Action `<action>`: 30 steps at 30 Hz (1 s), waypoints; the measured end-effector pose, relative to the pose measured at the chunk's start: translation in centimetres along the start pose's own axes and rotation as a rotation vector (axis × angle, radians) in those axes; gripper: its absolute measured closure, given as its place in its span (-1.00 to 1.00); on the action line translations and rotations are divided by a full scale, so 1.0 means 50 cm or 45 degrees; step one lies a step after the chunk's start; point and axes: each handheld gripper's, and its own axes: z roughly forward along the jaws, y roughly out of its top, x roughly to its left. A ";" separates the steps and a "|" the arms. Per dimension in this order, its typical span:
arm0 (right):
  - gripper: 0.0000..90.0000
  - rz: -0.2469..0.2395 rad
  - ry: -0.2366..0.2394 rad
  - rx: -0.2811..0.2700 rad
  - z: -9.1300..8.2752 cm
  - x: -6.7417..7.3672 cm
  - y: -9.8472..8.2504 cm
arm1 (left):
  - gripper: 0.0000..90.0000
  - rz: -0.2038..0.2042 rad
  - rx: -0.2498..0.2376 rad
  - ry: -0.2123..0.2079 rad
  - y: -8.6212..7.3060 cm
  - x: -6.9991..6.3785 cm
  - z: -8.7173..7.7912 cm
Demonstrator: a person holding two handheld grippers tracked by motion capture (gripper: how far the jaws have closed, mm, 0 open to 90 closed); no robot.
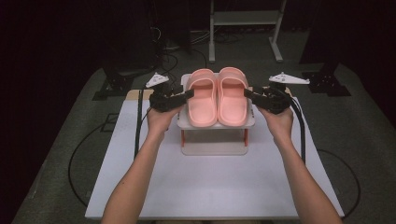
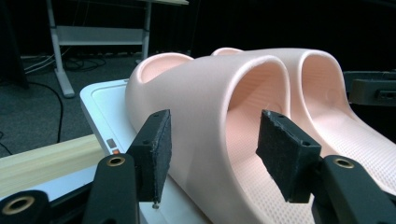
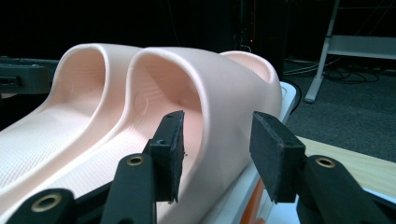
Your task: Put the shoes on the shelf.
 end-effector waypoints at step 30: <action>0.51 0.006 -0.012 0.010 0.043 0.001 -0.007 | 0.37 -0.012 0.015 0.031 0.004 0.015 0.042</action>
